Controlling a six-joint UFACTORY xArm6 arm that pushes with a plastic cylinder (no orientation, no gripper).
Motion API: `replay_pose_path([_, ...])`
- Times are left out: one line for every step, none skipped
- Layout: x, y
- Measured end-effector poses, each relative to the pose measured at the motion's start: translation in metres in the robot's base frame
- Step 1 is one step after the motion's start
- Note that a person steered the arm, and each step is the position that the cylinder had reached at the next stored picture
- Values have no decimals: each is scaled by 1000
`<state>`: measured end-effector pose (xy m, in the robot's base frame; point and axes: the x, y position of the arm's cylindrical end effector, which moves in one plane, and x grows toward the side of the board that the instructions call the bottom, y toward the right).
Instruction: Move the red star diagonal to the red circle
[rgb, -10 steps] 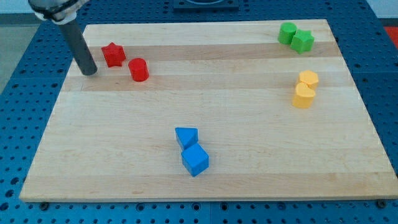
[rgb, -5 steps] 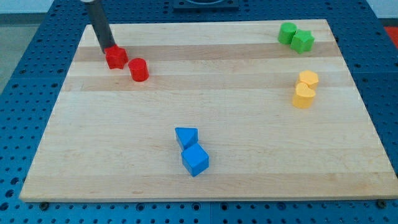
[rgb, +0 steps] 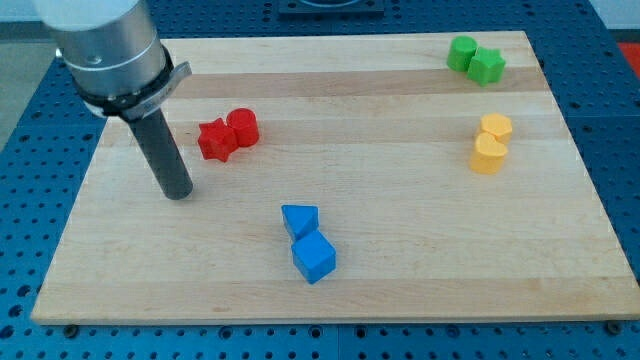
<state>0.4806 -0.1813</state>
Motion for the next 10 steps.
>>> replay_pose_path([-37, -1])
replay_pose_path([-108, -2])
replay_pose_path([-182, -2])
replay_pose_path([-164, 57])
replay_pose_path([-145, 96])
replay_pose_path([-148, 102])
replay_pose_path([-145, 114])
replay_pose_path([-145, 114])
replay_pose_path([-145, 109])
replay_pose_path([-144, 95])
